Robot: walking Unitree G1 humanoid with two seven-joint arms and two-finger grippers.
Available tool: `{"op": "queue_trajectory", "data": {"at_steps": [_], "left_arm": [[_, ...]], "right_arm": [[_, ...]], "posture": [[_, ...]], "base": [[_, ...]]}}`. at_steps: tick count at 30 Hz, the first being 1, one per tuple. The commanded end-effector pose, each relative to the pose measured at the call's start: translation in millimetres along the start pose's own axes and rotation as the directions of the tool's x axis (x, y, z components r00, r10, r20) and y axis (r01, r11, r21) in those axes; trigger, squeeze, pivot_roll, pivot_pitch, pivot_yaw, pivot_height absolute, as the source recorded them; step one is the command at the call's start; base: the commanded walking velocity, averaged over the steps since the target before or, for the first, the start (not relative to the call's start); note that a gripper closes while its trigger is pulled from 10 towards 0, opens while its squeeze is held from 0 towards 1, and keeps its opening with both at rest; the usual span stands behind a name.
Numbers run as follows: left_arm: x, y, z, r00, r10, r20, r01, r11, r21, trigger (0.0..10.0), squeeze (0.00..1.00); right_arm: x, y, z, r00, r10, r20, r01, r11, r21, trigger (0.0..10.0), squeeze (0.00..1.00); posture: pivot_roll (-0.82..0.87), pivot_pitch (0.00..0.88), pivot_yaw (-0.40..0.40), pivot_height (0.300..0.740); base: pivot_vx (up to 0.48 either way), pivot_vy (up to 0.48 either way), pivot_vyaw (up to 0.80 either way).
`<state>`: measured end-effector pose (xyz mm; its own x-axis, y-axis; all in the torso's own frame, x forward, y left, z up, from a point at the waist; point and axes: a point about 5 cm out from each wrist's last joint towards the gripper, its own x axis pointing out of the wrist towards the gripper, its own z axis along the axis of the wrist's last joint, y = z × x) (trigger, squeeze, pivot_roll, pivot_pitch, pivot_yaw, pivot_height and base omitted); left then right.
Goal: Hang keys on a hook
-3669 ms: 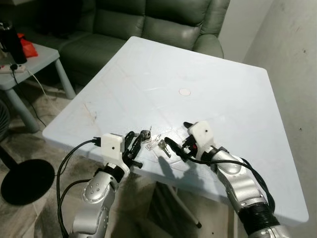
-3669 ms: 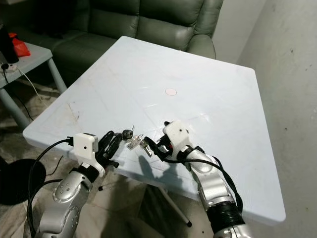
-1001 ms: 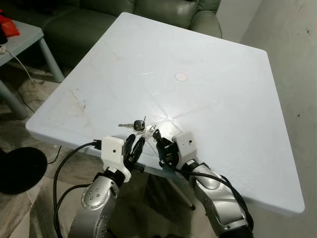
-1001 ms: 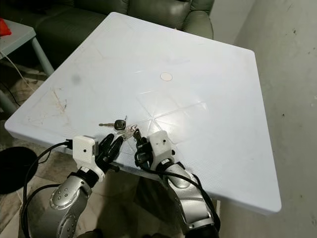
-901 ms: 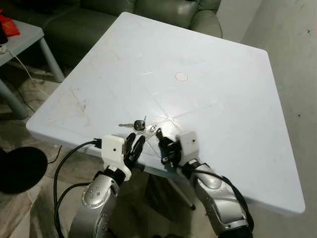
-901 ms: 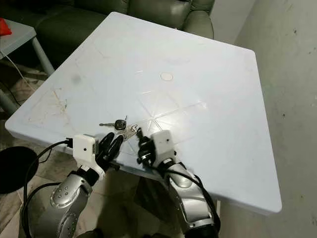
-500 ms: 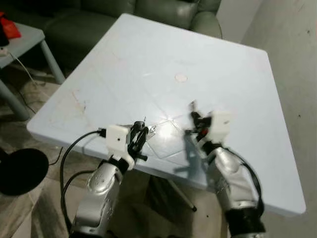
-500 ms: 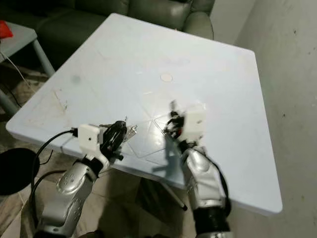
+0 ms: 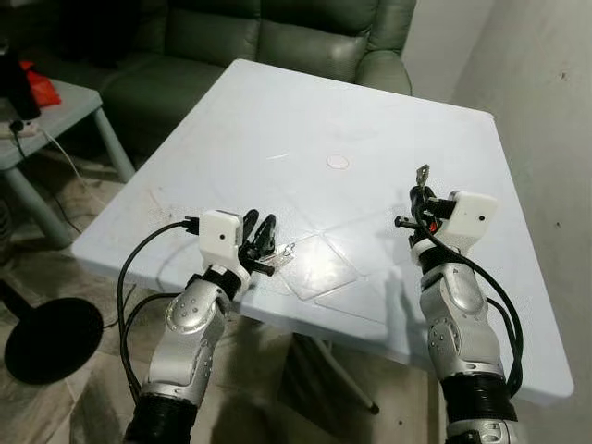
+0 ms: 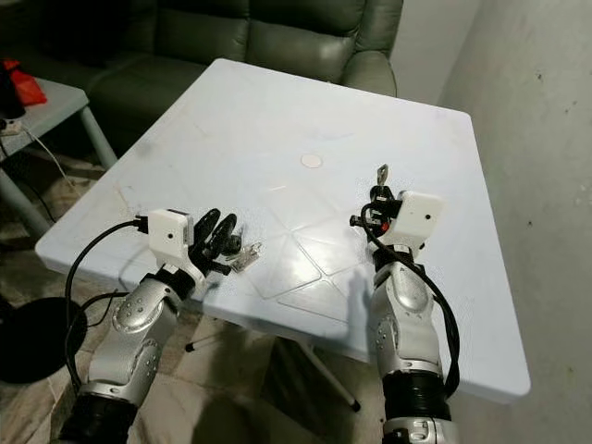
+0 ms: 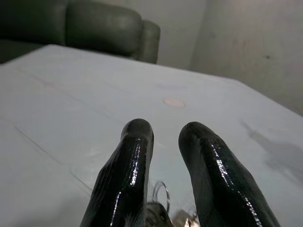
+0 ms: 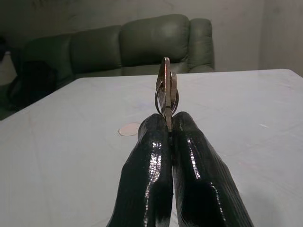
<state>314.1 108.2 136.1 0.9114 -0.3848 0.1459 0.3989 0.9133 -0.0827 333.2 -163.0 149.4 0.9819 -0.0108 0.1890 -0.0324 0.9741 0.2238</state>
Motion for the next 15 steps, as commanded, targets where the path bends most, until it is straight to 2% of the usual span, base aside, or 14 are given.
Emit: {"op": "queue_trajectory", "data": {"at_steps": [1, 6, 9, 10, 13, 14, 15], "left_arm": [[1.8, -0.4, -1.4, 1.0, -0.013, -0.002, 0.013, 1.0, 0.001, 10.0, 0.0], [0.5, -0.3, -3.0, 1.0, -0.008, 0.0, 0.008, 1.0, 0.001, 10.0, 0.0], [-0.9, -0.4, -4.7, 1.0, -0.003, 0.0, 0.003, 1.0, -0.001, 10.0, 0.0], [-1.9, -0.3, -5.2, 1.0, -0.001, 0.001, 0.001, 1.0, -0.003, 10.0, 0.0], [-3.2, 0.2, -6.0, 1.0, 0.006, 0.001, -0.006, 1.0, -0.003, 10.0, 0.0], [-4.0, 0.6, -6.4, 1.0, 0.01, 0.001, -0.01, 1.0, -0.004, 10.0, 0.0], [-4.5, 0.9, -6.5, 1.0, 0.011, 0.002, -0.011, 1.0, -0.004, 10.0, 0.0]], "right_arm": [[-1.8, -2.9, 0.8, 1.0, -0.01, 0.005, 0.01, 1.0, 0.0, 10.0, 0.0], [-3.3, -1.1, -1.3, 0.999, 0.046, -0.008, -0.046, 0.997, -0.062, 10.0, 0.0], [-6.7, 0.7, -5.3, 0.988, 0.147, -0.043, -0.153, 0.958, -0.243, 10.0, 0.0], [-9.3, -1.7, -11.5, 0.975, 0.198, -0.098, -0.22, 0.907, -0.36, 10.0, 0.0], [-13.6, -8.7, -16.5, 0.953, 0.26, -0.154, -0.302, 0.83, -0.468, 10.0, 0.0], [-16.2, -15.5, -20.6, 0.938, 0.277, -0.211, -0.347, 0.781, -0.519, 10.0, 0.0], [-17.6, -18.5, -22.7, 0.929, 0.284, -0.238, -0.37, 0.755, -0.541, 10.0, 0.0]], "posture": [[-0.04, 0.0, -0.073, 0.74], [-0.04, 0.0, -0.082, 0.74], [-0.04, 0.0, -0.085, 0.74], [-0.03, 0.0, -0.09, 0.74], [-0.03, 0.0, -0.095, 0.74], [-0.03, 0.0, -0.098, 0.74], [-0.03, 0.0, -0.098, 0.74]], "base": [[0.0, 0.0, 0.0], [0.0, 0.0, 0.0], [0.0, 0.0, 0.0], [0.0, 0.0, 0.0], [0.0, 0.0, 0.0], [0.0, 0.0, 0.0], [0.0, 0.0, 0.0]]}}
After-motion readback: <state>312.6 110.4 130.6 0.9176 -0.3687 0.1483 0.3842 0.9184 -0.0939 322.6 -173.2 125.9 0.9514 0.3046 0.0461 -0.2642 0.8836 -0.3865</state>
